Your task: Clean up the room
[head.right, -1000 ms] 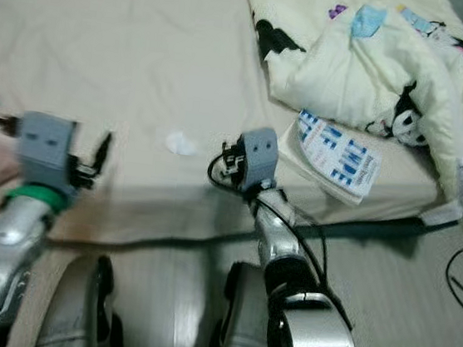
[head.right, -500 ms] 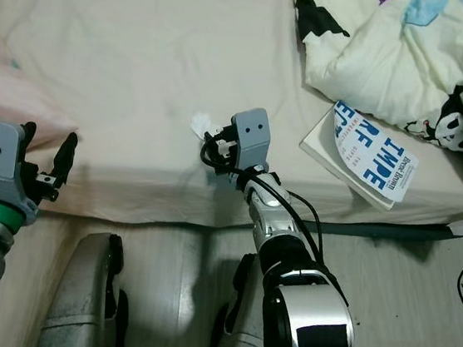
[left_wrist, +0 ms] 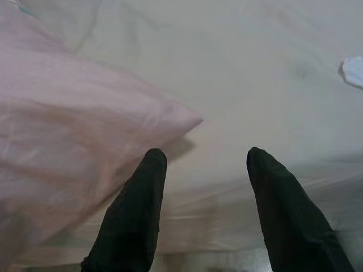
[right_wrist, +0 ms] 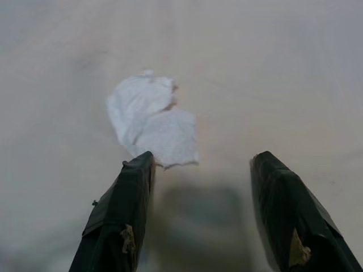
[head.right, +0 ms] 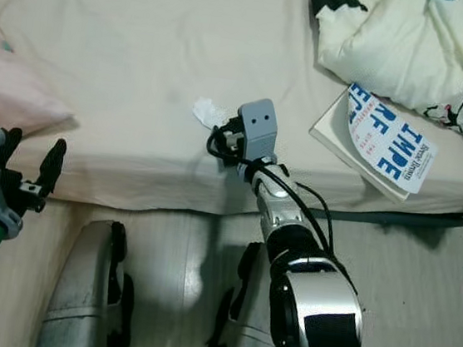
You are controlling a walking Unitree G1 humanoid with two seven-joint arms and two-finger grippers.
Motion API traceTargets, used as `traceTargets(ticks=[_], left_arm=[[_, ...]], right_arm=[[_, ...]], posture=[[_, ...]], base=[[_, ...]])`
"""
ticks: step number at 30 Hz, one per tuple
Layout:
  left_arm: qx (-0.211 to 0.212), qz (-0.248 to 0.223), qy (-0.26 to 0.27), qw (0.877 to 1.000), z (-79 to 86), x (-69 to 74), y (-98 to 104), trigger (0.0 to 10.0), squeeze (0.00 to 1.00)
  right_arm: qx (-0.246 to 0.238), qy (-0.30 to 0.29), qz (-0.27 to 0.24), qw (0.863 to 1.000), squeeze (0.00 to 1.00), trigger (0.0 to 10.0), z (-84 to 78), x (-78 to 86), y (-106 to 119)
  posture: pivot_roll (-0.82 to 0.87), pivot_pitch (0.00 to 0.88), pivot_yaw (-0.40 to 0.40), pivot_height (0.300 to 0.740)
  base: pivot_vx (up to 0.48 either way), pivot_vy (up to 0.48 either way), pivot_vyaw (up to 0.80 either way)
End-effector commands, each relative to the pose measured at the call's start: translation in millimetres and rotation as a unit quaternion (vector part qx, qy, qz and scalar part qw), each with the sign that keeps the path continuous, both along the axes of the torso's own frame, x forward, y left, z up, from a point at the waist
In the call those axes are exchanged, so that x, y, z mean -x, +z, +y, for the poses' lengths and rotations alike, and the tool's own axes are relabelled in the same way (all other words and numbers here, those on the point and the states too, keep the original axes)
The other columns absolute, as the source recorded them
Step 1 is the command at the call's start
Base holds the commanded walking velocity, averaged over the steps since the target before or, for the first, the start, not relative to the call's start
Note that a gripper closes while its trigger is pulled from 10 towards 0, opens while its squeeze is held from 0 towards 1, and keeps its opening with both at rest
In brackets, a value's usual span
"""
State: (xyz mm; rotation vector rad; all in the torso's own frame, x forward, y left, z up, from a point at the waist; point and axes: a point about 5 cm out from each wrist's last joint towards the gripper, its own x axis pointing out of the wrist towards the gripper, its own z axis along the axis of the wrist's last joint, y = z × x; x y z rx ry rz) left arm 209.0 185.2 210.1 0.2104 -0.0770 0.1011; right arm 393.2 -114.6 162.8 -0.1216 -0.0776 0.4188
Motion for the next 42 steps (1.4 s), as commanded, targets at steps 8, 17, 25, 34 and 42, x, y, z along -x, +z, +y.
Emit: traceTargets(ticks=[8, 17, 25, 34, 42], left_arm=[[-0.004, 0.013, 0.006, 1.0, -0.2, 8.2, 3, 10.0, 0.0], [-0.003, 0.013, 0.011, 1.0, -0.8, 8.6, 6, 10.0, 0.0], [0.0, 0.017, 0.013, 1.0, -1.9, 8.6, 6, 10.0, 0.0], [0.012, 0.014, 0.007, 1.0, -7.6, -3.6, 5, 10.0, 0.0], [0.032, -0.006, -0.016, 0.999, -20.8, -25.5, 4, 10.0, 0.0]], right_arm=[[0.012, 0.027, 0.012, 0.999, 0.0, 6.4, 9.1, -1.8, 2], [0.01, 0.052, 0.041, 0.998, 0.0, 0.0, 17.0, -1.7, 0], [0.023, 0.069, 0.038, 0.997, 0.0, 0.0, 17.2, -0.6, -1], [0.011, 0.076, 0.033, 0.997, 0.0, 0.0, 13.4, -2.5, 5], [-0.029, 0.077, -0.004, 0.997, 0.0, 1.8, 7.3, -3.7, 18]], posture=[[0.38, 0.42, 0.023, 0.551], [0.38, 0.42, 0.023, 0.551], [0.38, 0.411, 0.019, 0.551], [0.34, 0.36, -0.004, 0.551], [0.26, 0.254, -0.04, 0.551]], base=[[0.0, 0.0, 0.0], [0.0, 0.0, 0.0], [0.0, 0.0, 0.0], [0.0, 0.0, 0.0], [0.0, 0.0, 0.0]])
